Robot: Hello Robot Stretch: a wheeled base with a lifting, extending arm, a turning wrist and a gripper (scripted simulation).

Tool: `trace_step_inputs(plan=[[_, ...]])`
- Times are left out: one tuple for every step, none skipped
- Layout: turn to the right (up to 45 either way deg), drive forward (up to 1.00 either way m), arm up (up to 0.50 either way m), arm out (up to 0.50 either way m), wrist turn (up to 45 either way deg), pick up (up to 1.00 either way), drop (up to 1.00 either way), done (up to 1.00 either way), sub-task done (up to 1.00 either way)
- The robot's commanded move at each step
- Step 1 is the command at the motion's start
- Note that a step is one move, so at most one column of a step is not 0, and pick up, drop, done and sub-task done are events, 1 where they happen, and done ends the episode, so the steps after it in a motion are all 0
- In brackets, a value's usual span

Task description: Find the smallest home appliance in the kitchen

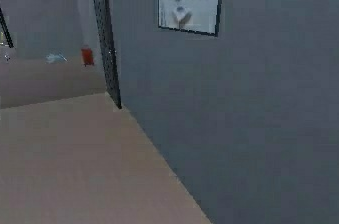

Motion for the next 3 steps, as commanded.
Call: trace_step_inputs(plan=[[-27.0, 0.00, 0.00, 0.00, 0.0, 0.00, 0.00, 0.00, 0.00], [0.0, 0.45, 0.00, 0.00, 0.0, 0.00, 0.00, 0.00, 0.00], [-9.0, 0.00, 0.00, 0.00, 0.0, 0.00, 0.00, 0.00, 0.00]])
